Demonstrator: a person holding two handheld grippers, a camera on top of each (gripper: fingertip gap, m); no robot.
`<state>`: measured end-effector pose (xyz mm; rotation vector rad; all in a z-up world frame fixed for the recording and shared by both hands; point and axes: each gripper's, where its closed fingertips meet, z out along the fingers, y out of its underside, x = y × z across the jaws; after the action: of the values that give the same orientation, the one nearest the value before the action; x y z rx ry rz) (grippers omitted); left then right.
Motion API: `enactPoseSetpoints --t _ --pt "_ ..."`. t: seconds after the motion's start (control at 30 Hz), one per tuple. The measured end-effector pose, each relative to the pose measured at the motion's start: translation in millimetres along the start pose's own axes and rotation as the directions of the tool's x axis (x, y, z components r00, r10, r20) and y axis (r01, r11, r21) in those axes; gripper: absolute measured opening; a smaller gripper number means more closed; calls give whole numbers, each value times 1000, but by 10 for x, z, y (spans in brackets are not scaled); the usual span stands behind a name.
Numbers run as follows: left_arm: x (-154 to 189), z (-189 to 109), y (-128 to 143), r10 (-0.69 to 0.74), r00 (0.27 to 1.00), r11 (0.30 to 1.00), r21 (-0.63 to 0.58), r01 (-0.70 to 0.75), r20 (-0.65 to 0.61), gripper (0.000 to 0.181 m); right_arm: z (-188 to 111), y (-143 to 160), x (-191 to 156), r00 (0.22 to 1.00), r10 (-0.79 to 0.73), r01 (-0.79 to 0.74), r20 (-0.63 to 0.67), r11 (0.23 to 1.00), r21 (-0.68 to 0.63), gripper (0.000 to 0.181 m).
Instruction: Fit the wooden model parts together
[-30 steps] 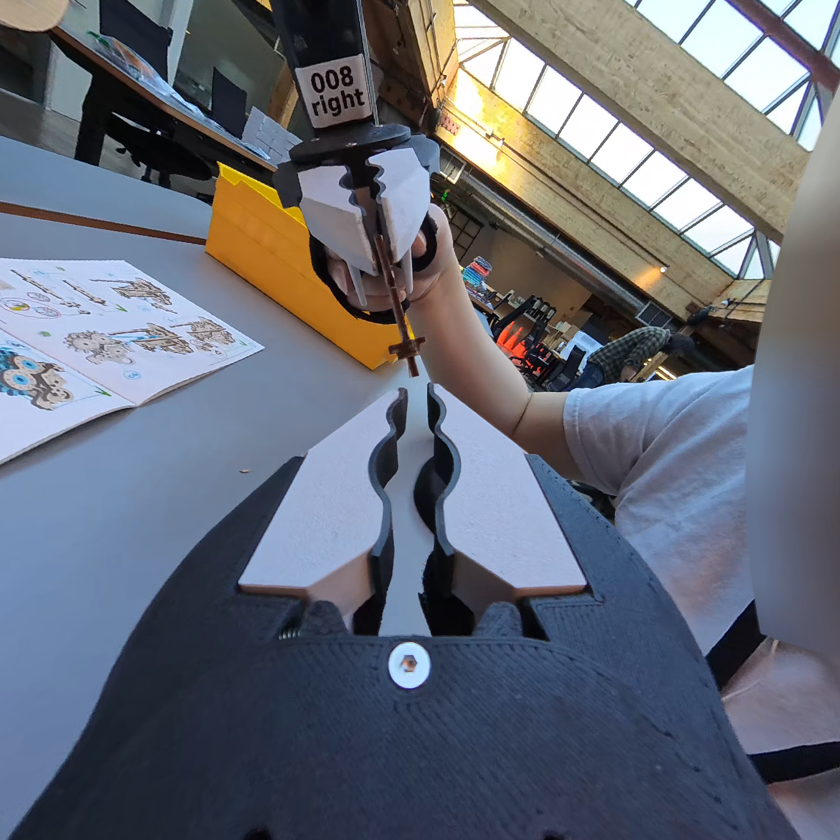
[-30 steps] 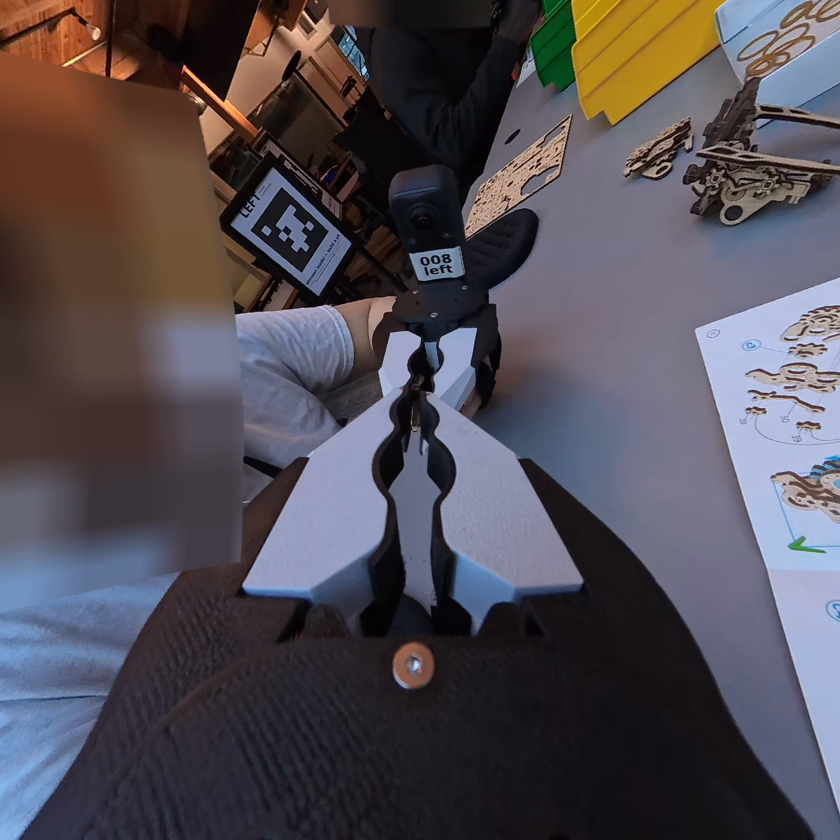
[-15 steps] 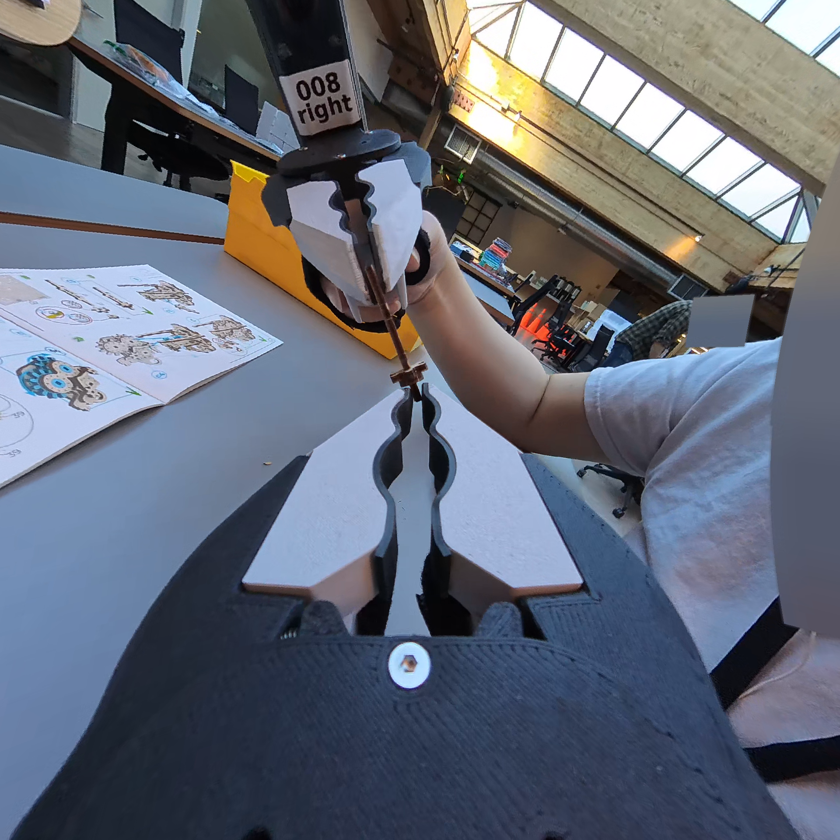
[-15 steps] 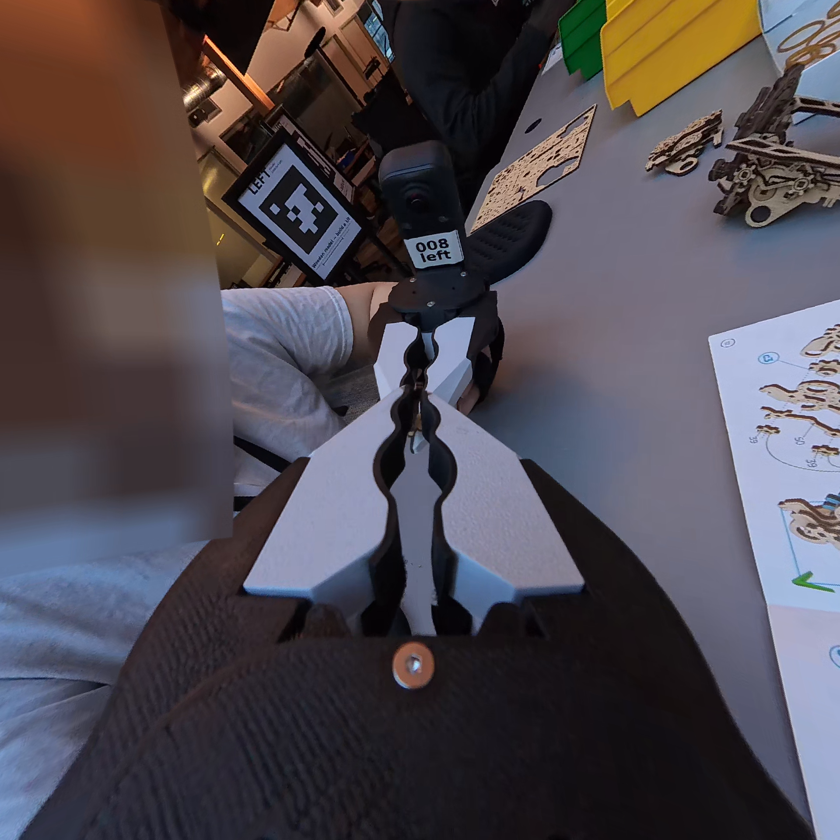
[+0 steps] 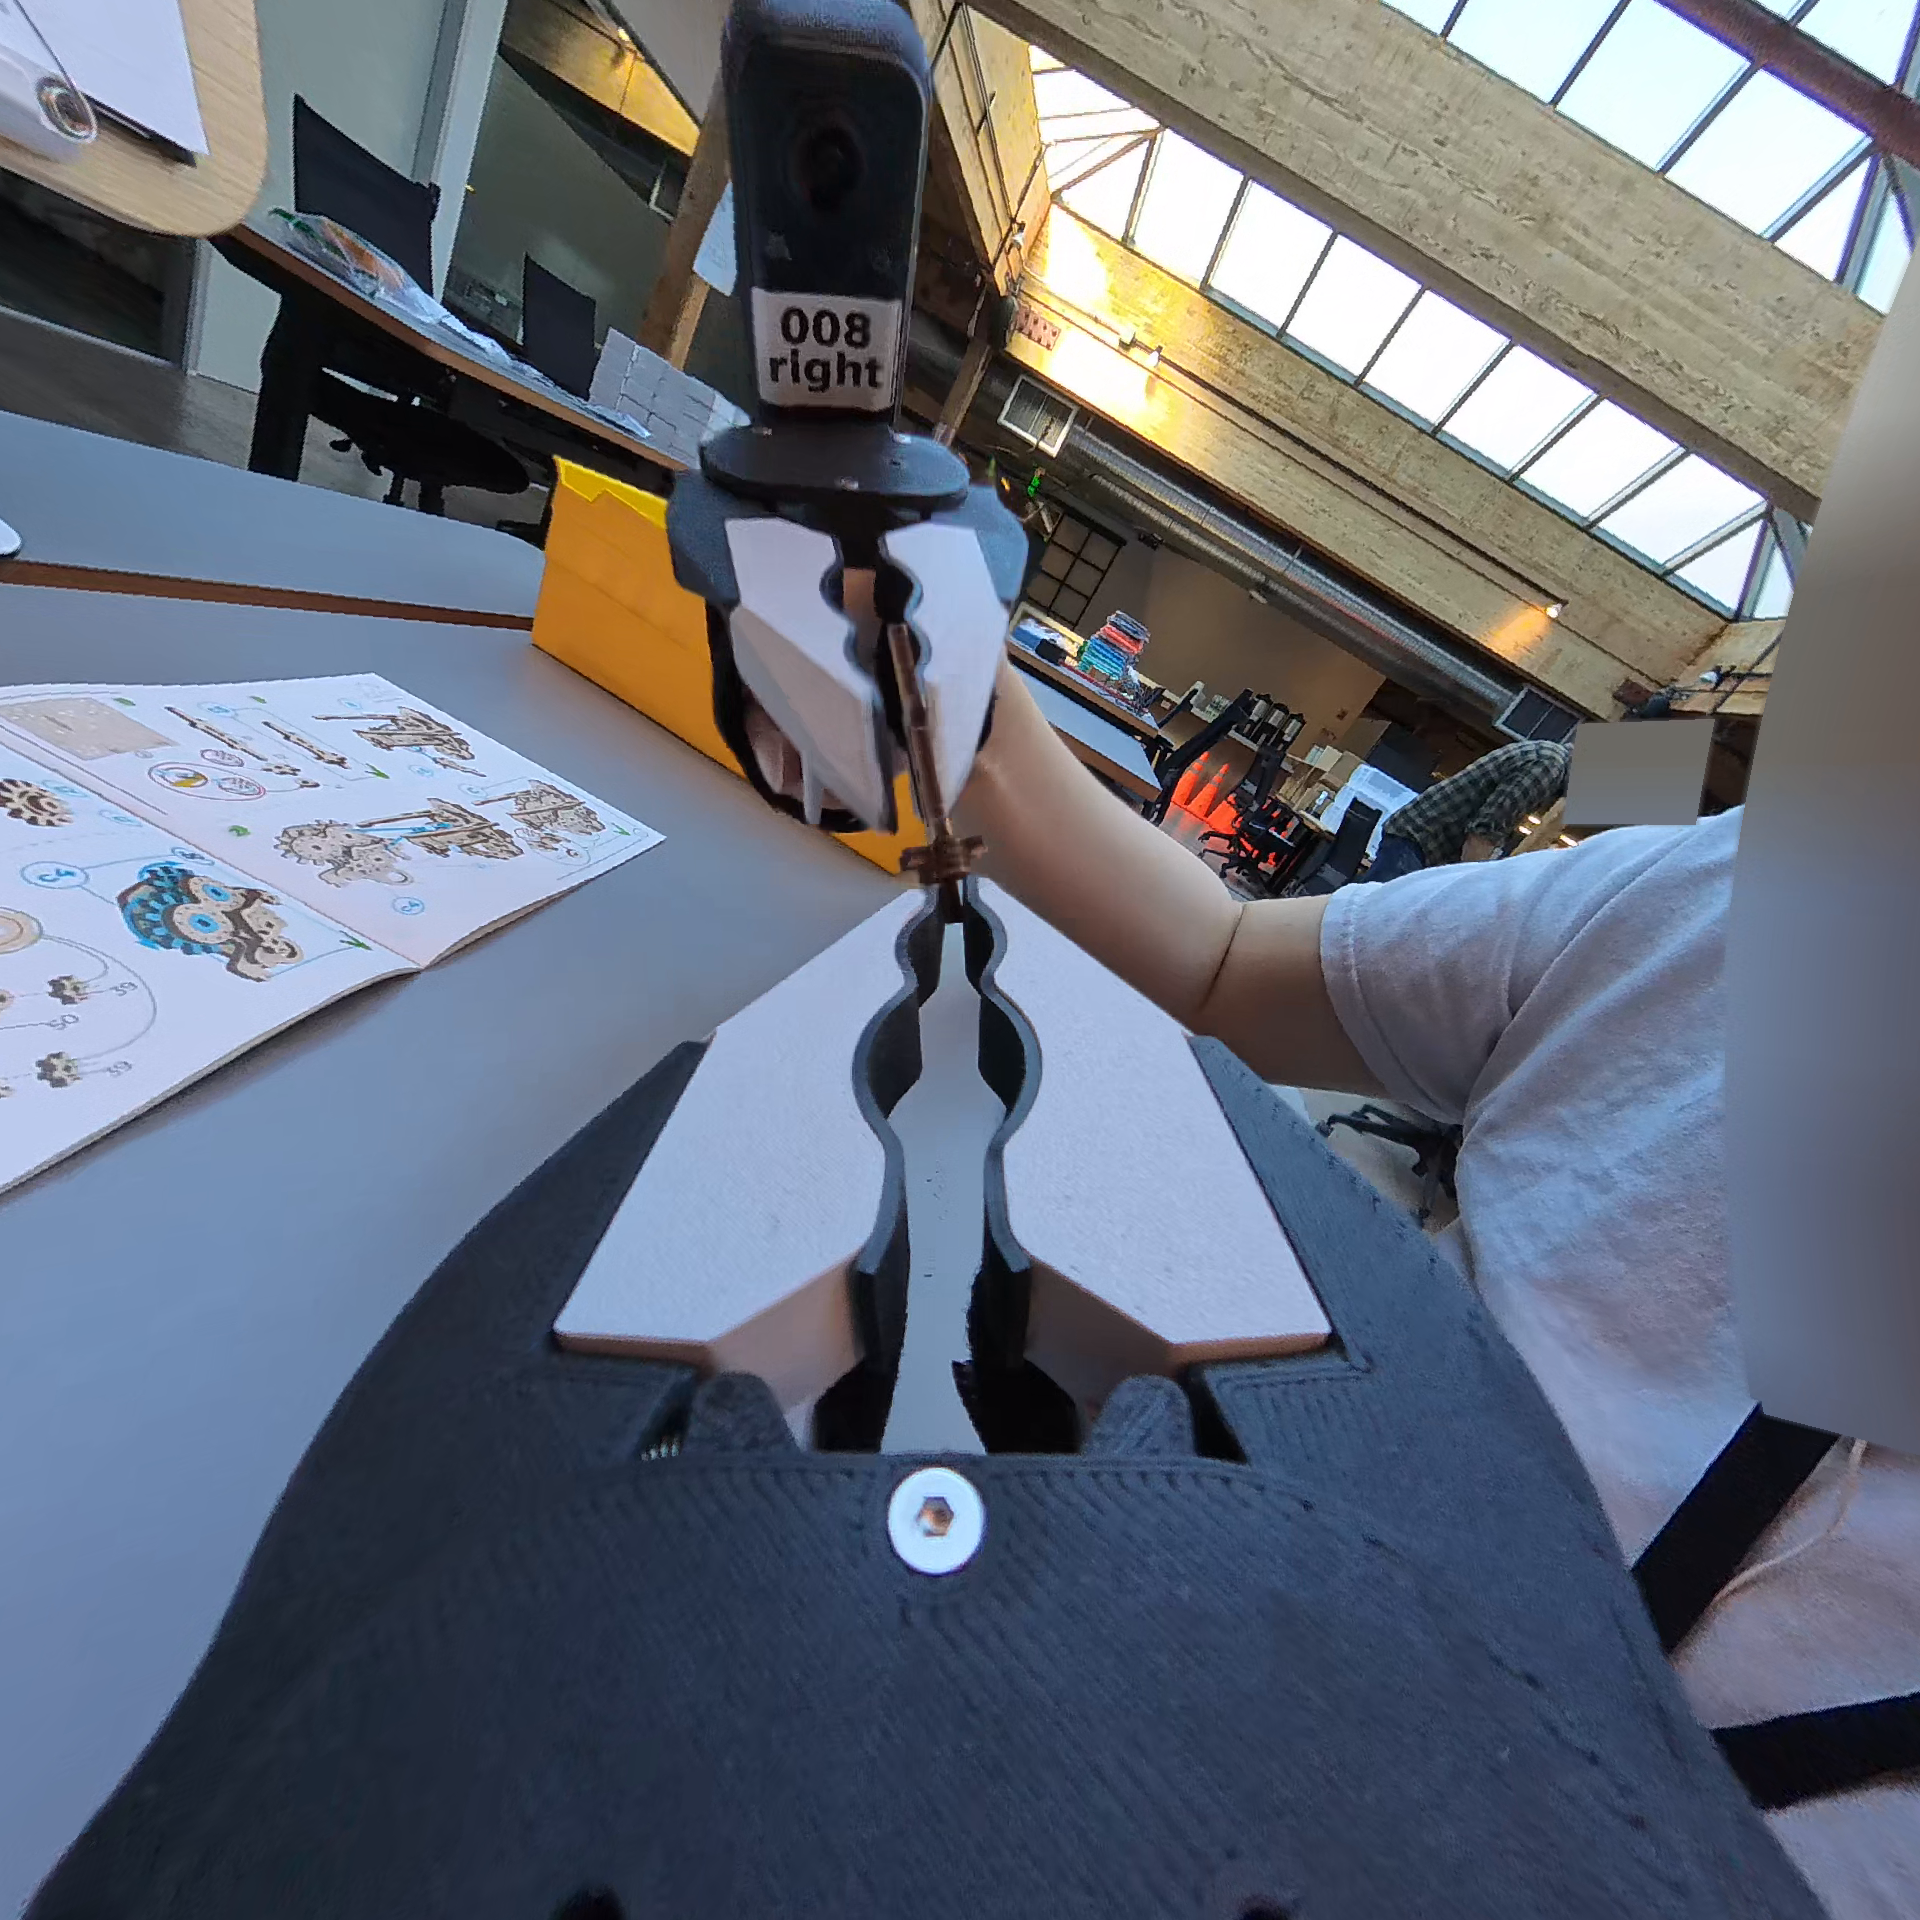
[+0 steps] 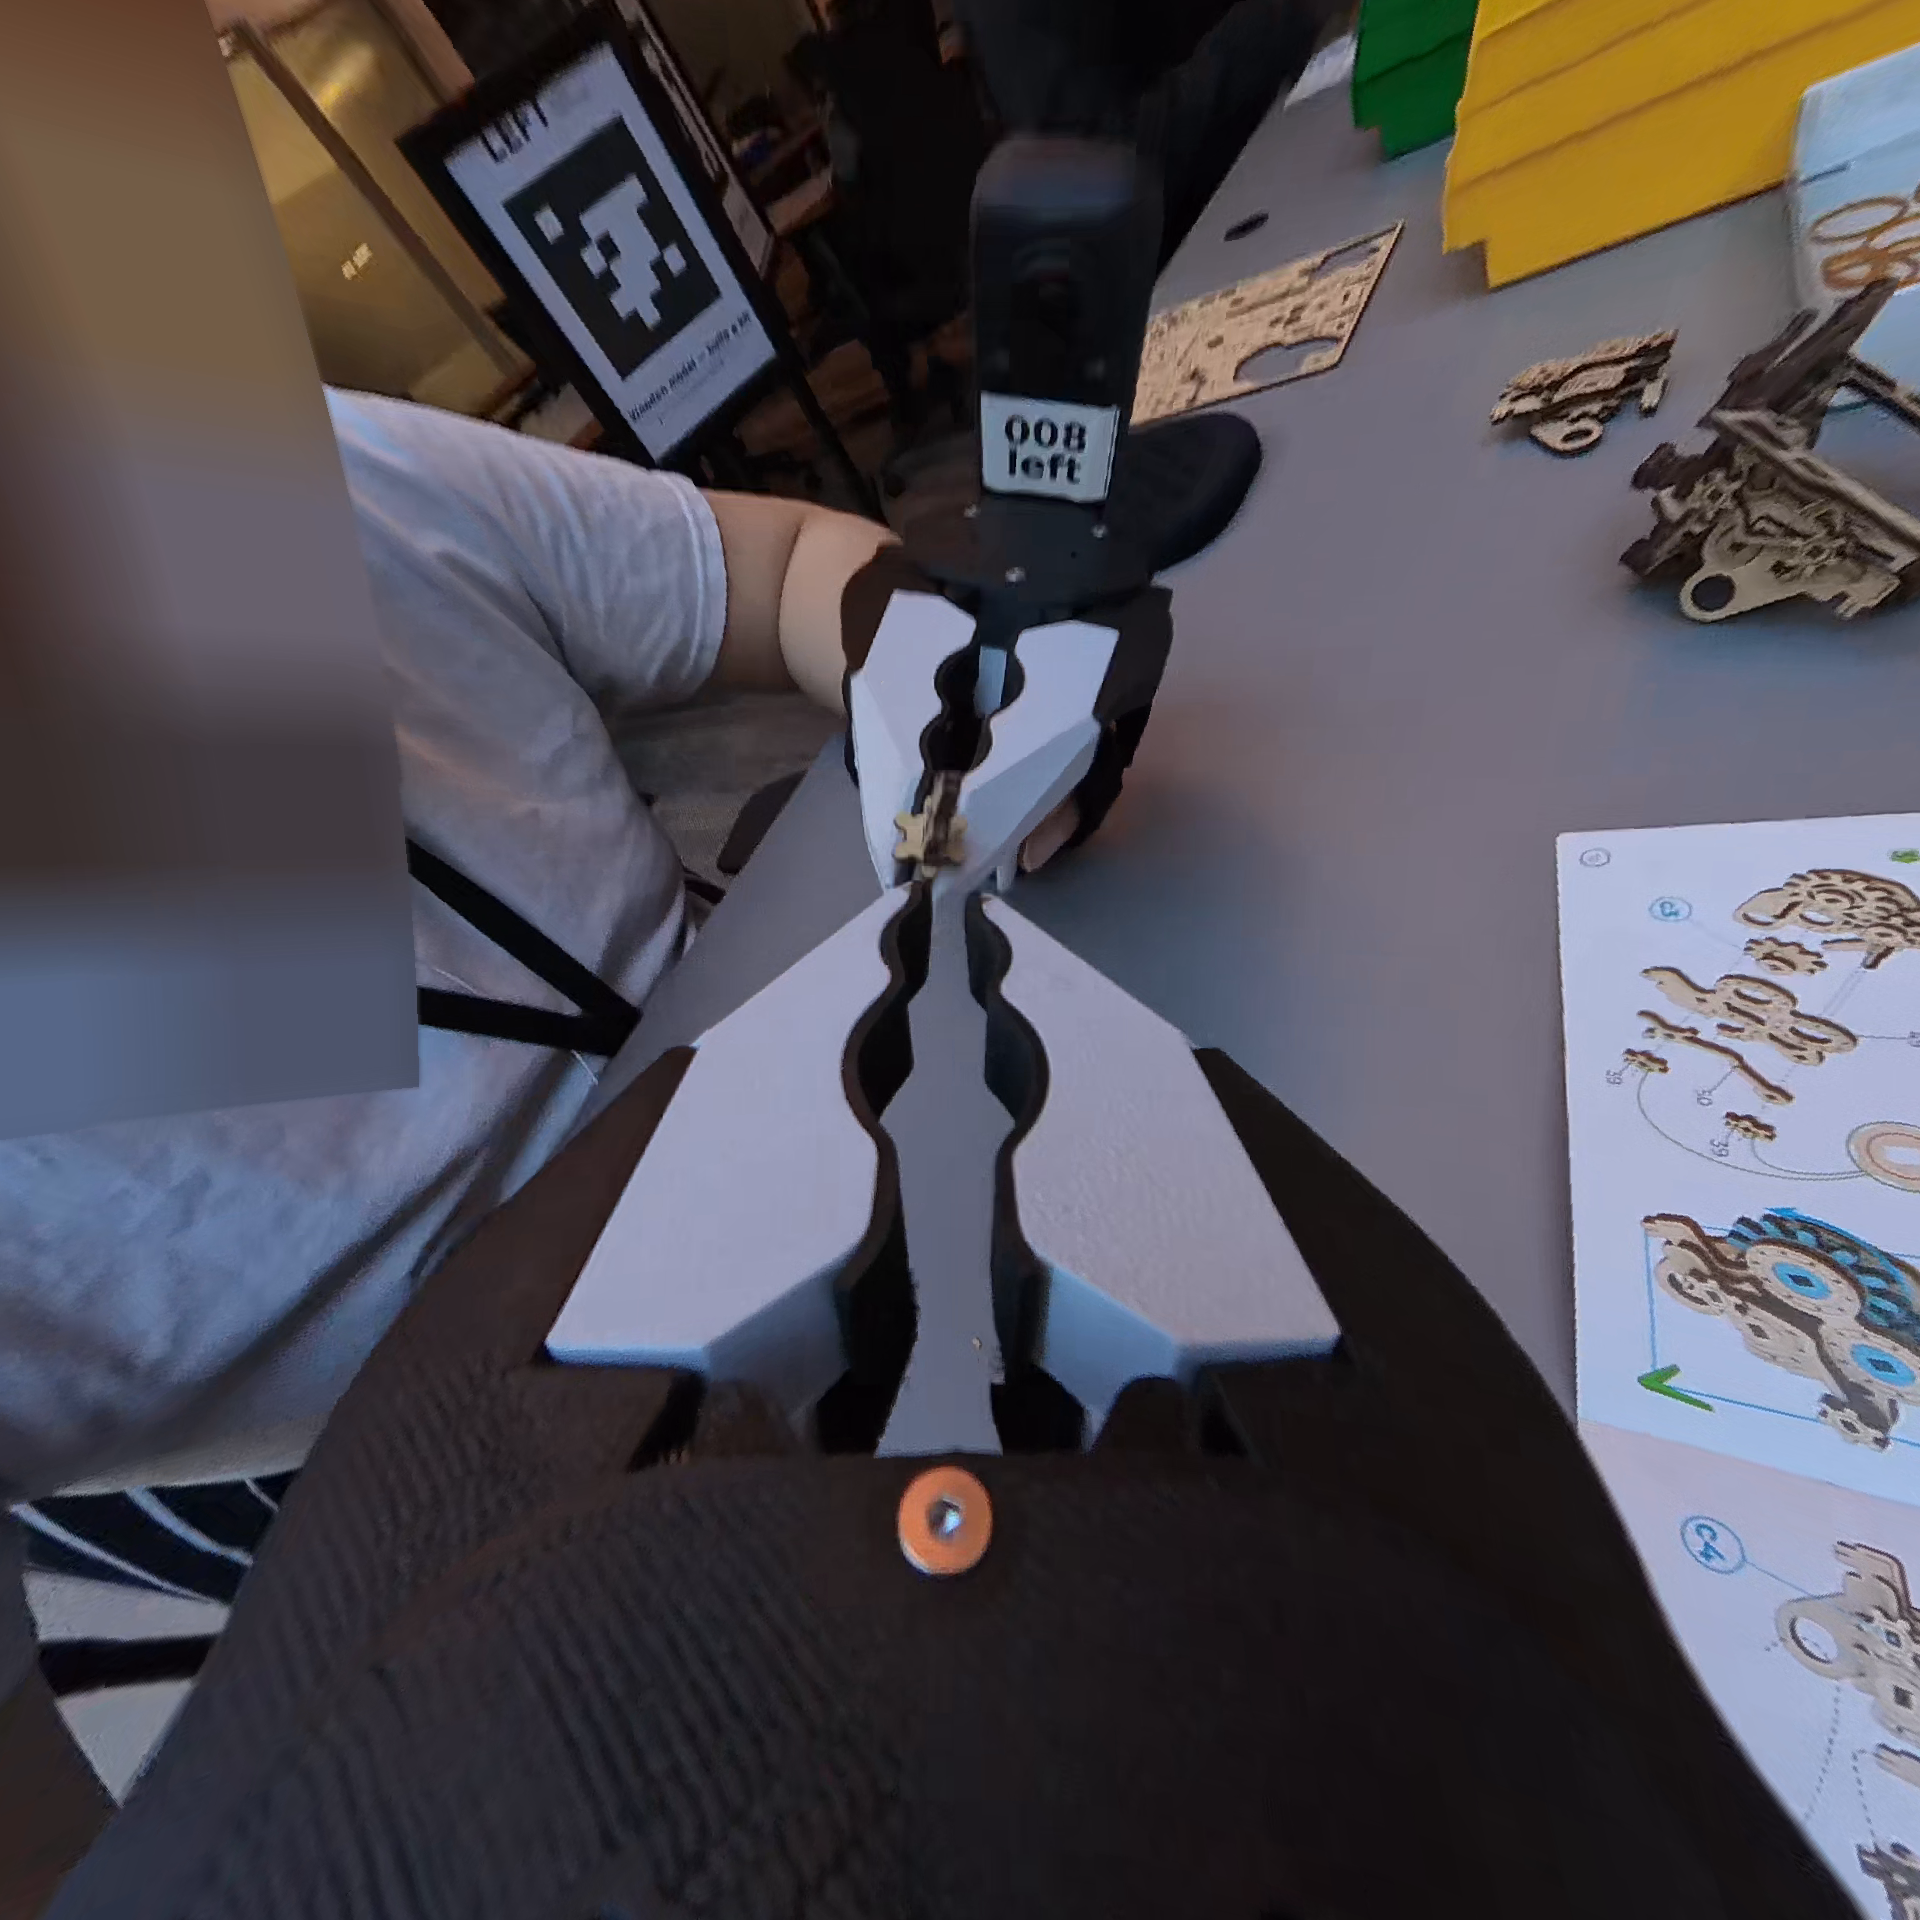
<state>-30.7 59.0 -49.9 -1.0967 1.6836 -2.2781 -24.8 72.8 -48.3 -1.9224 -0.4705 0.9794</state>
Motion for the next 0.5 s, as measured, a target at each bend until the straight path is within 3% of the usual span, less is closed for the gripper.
enactPoseSetpoints --t 0.07,0.13,0.33,0.4,0.5 --pt "14 -15 -27 -10 1000 1000 0 10 -22 0 95 57 15 998 -60 59 -21 997 -42 3" --pt "16 -54 -89 -14 999 1000 27 15 -40 0 93 -53 8 996 -80 81 -26 996 28 7" --pt "-21 -56 -89 -67 996 997 31 69 -57 0 23 -222 63 998 60 -63 23 984 164 14" --pt "-37 -43 -62 -80 995 996 24 81 -53 0 33 -224 46 993 101 -111 65 979 173 0" --pt "-91 -41 -29 -95 995 995 15 95 -31 0 41 -193 90 990 129 -138 59 976 167 0"
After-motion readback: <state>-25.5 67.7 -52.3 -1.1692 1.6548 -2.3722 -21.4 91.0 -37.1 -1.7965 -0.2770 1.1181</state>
